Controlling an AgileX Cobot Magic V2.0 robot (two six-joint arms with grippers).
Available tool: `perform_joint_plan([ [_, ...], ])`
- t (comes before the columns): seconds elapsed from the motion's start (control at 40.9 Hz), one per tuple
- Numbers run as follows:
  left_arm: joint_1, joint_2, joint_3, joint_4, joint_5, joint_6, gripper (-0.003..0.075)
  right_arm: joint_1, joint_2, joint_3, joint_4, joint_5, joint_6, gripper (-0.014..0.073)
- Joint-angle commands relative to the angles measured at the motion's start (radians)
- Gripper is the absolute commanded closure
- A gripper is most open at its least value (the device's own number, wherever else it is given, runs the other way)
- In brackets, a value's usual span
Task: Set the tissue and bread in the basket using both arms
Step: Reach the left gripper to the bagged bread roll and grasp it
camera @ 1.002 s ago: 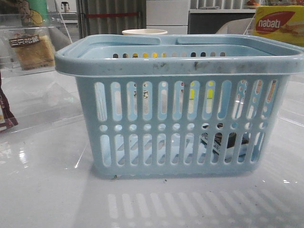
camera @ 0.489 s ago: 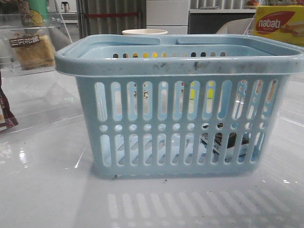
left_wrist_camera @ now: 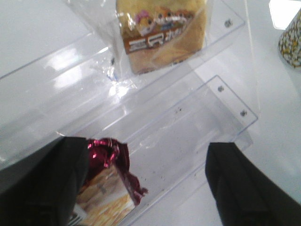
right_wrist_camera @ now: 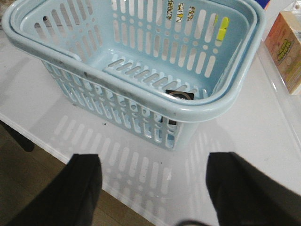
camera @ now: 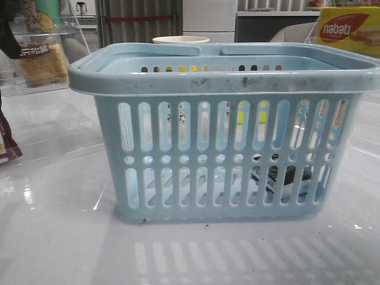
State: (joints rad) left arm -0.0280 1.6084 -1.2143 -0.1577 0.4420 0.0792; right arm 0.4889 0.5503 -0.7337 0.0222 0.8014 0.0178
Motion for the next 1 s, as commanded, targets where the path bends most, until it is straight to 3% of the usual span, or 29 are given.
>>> perform_joint_plan([
  [0.0,0.021,0.010,-0.097,-0.093,-0.076,-0.006,0.0148,0.001,0.003,-0.027,-0.005,-0.059,-0.009,0.0023],
  [0.367,0.051,0.142,-0.264,-0.204,-0.133,-0.006,0.0148,0.001,0.003,-0.027,-0.005,-0.058,-0.009,0.0023],
  [0.978,0.067,0.249,-0.271,-0.331,-0.286,-0.006,0.0155,0.001,0.003,-0.027,-0.005,-0.052,-0.009,0.0023],
])
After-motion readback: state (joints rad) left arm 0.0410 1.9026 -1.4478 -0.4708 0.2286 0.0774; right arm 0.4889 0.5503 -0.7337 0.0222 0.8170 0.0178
